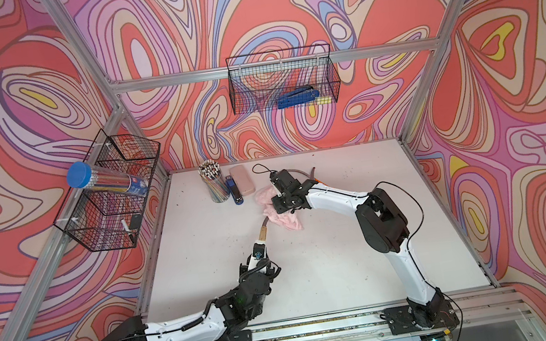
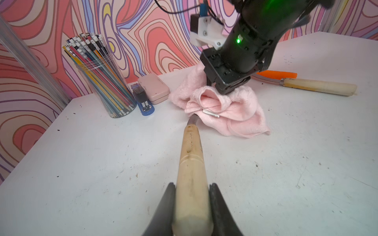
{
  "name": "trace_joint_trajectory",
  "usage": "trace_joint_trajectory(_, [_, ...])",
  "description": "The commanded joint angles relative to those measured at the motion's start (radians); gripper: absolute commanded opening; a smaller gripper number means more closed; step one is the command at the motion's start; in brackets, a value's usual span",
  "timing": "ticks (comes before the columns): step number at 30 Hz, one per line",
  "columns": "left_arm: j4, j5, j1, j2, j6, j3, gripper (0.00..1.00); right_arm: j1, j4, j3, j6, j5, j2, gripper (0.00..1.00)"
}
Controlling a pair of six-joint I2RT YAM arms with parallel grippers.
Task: Wipe small sickles with rags
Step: Wipe the small sickle.
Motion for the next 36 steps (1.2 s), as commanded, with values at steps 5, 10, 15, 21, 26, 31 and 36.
trace_joint_trajectory(5, [0.002,-0.01,0.001,-0.014,-0.016,-0.008,0.0,-0.079,-0.059,-0.056,0.022,0.107,-0.013,0.0])
trace_joint_trajectory(10, [0.006,-0.011,0.001,-0.014,-0.016,-0.008,0.0,-0.075,-0.038,-0.118,0.025,0.063,-0.091,0.0])
trace_joint_trajectory(15, [0.005,-0.011,0.0,-0.014,-0.016,-0.008,0.0,0.021,-0.05,-0.074,0.005,0.047,-0.087,0.0])
trace_joint_trajectory(21, [0.008,-0.01,0.001,-0.014,-0.015,-0.009,0.0,0.133,-0.065,0.006,-0.024,-0.041,-0.067,0.0])
trace_joint_trajectory(26, [0.015,-0.013,0.001,-0.01,-0.013,-0.009,0.0,0.205,-0.017,-0.065,-0.026,-0.055,-0.172,0.0])
trace_joint_trajectory(31, [0.013,-0.011,0.001,-0.012,-0.013,-0.011,0.0,0.213,0.057,-0.167,-0.01,-0.089,-0.241,0.0])
trace_joint_trajectory(36, [0.004,-0.008,0.001,-0.026,-0.016,-0.013,0.0,0.166,0.031,-0.135,0.005,-0.092,-0.154,0.0])
